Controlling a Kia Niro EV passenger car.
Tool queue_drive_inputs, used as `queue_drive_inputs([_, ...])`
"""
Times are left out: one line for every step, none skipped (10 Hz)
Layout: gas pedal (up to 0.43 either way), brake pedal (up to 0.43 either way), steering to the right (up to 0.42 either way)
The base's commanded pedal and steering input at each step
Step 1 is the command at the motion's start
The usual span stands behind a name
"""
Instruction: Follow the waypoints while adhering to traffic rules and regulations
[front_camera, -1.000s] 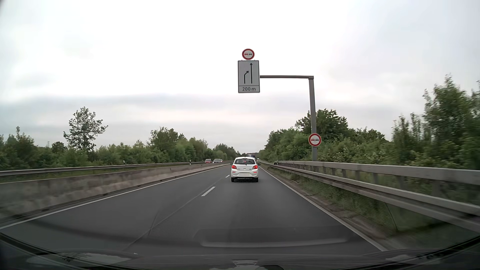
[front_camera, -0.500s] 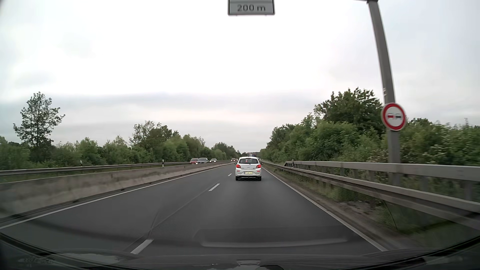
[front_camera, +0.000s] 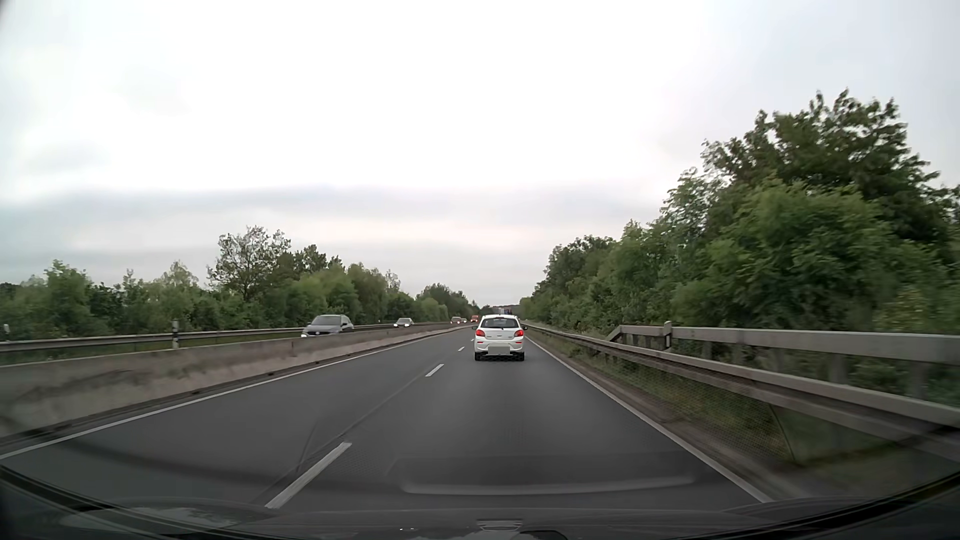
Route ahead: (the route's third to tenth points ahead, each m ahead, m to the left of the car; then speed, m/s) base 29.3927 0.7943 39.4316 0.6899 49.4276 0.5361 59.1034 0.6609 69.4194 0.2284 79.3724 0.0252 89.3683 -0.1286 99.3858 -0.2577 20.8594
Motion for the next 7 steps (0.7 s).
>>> queue_drive_inputs([0.228,0.000,0.000])
queue_drive_inputs([0.228,0.000,0.000])
queue_drive_inputs([0.228,0.000,0.000])
queue_drive_inputs([0.220,0.000,0.001])
queue_drive_inputs([0.220,0.000,0.000])
queue_drive_inputs([0.220,0.000,0.000])
queue_drive_inputs([0.220,0.000,0.000])
